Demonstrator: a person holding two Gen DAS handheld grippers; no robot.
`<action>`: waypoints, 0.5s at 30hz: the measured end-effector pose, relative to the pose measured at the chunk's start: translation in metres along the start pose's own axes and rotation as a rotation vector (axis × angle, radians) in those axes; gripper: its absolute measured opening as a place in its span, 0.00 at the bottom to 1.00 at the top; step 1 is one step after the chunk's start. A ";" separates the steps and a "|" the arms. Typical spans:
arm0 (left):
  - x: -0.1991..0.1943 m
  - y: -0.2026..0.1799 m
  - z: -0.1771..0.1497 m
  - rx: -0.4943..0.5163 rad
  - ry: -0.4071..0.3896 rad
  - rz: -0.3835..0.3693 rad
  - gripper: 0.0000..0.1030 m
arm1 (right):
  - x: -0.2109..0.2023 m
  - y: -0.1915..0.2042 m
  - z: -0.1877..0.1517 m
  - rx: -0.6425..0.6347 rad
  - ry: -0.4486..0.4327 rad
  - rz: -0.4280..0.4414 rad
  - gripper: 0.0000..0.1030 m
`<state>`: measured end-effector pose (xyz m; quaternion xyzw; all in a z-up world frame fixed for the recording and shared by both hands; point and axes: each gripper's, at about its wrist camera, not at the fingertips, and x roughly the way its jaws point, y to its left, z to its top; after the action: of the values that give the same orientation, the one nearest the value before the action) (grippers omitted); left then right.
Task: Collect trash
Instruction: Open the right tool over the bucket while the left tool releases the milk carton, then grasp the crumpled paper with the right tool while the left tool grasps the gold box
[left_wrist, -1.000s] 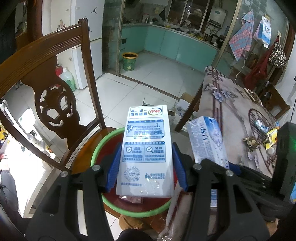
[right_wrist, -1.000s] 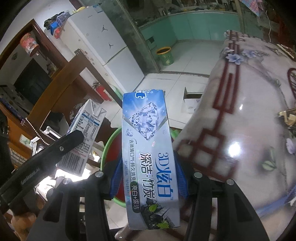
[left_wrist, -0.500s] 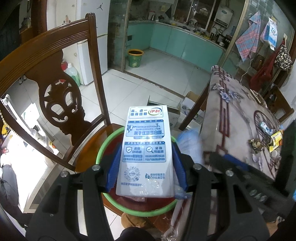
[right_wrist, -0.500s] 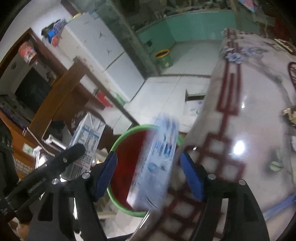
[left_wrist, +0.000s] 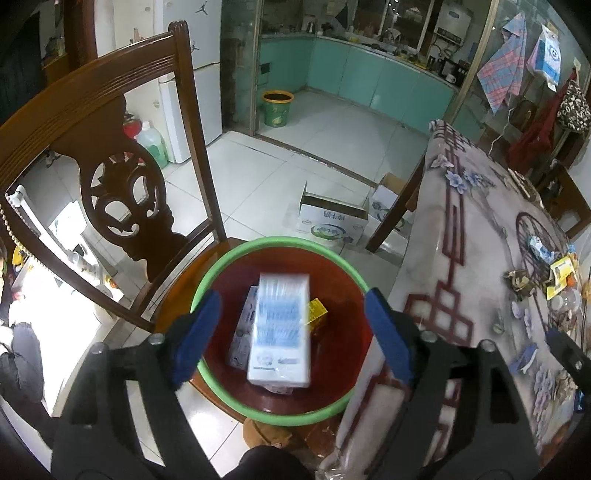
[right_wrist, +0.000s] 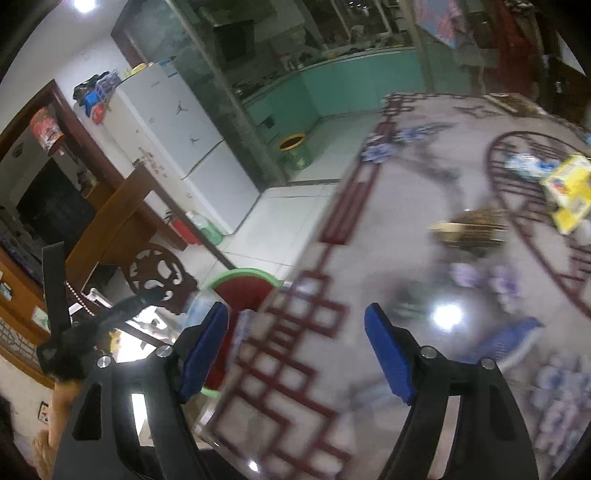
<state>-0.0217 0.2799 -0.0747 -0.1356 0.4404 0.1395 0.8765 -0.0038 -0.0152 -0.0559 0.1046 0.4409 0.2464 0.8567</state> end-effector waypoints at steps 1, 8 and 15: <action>-0.001 -0.002 0.000 -0.001 -0.002 0.005 0.79 | -0.010 -0.010 -0.001 0.004 -0.005 -0.015 0.72; -0.011 -0.039 0.002 0.004 -0.027 -0.037 0.83 | -0.088 -0.095 0.005 0.053 -0.086 -0.188 0.78; -0.028 -0.126 0.001 0.123 -0.064 -0.149 0.86 | -0.163 -0.204 -0.023 0.233 -0.168 -0.415 0.79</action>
<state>0.0085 0.1599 -0.0369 -0.1093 0.4087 0.0508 0.9047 -0.0350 -0.2743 -0.0358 0.1302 0.4057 0.0032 0.9047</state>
